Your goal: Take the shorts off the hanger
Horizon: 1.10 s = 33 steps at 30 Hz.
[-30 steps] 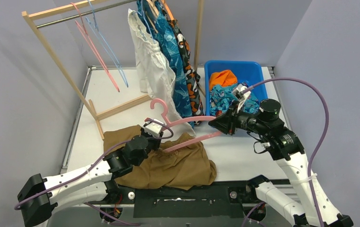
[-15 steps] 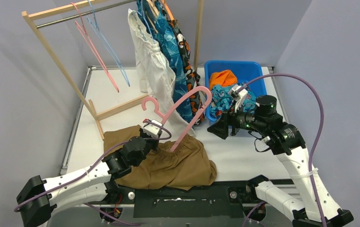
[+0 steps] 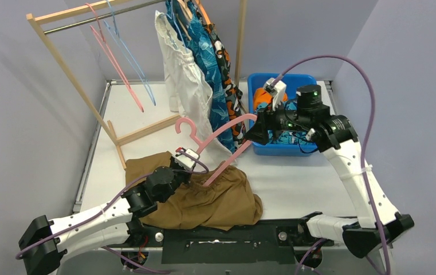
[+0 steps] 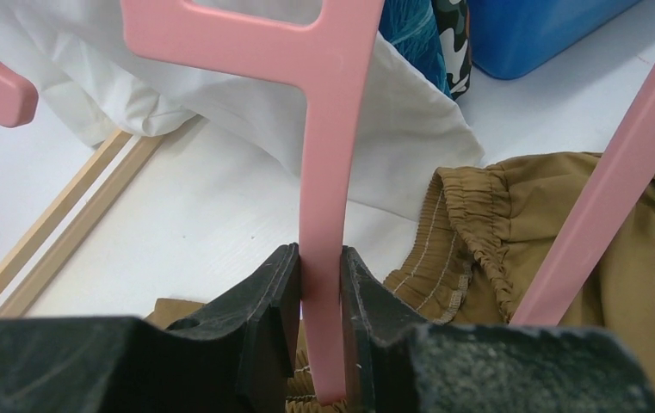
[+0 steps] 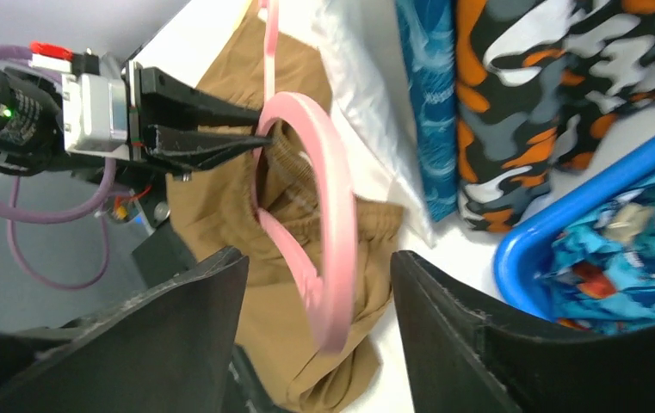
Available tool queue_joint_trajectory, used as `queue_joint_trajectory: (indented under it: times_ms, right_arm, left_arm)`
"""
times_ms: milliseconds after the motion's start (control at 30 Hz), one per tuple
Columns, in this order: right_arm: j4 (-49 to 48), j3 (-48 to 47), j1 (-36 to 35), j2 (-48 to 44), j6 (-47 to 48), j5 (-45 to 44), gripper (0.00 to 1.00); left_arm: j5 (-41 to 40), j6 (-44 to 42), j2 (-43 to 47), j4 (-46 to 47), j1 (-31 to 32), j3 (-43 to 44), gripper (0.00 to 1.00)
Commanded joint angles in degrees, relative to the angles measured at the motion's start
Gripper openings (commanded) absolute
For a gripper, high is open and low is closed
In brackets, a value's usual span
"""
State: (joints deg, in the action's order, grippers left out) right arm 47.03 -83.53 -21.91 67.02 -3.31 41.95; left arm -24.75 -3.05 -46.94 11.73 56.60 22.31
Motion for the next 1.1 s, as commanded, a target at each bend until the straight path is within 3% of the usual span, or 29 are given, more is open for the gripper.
queue_joint_trajectory:
  times_ms: [0,100,300,400,500,533,800,933,1067]
  right_arm:
    - [3.51,-1.39,0.31,2.99,2.11,7.19,0.57]
    - [5.07,-3.36,0.33,4.60,3.05,7.79,0.49]
    - [8.32,-5.74,0.29,6.54,5.05,7.86,0.47]
    - [9.21,-6.52,0.36,6.82,5.55,7.84,0.29]
    - [9.90,-7.55,0.29,6.93,5.88,7.98,0.04]
    - [9.80,-7.68,0.32,6.71,5.88,8.09,0.01]
    - [8.48,-7.94,0.24,0.73,3.36,-1.14,0.00]
    - [8.15,-7.97,0.36,-2.79,2.24,-3.97,0.00]
    - [4.43,-7.32,0.13,-5.27,-0.19,-4.99,0.00]
  left_arm:
    - [2.66,-3.71,1.70,2.89,0.09,0.25,0.12]
    - [3.93,-5.01,2.30,2.70,0.09,-0.29,0.10]
    - [3.77,-6.10,3.67,1.81,0.09,-0.43,0.09]
    - [3.28,-6.52,3.63,0.31,0.09,-0.02,0.09]
    - [3.09,-6.73,3.61,-0.41,0.05,0.06,0.09]
    - [2.99,-6.57,3.61,-0.47,0.09,0.02,0.09]
    - [3.12,4.75,8.22,-1.31,0.08,0.93,0.57]
    - [5.01,8.06,13.17,-4.98,0.09,0.77,0.72]
    - [7.89,11.56,18.38,-10.67,0.09,1.94,0.75]
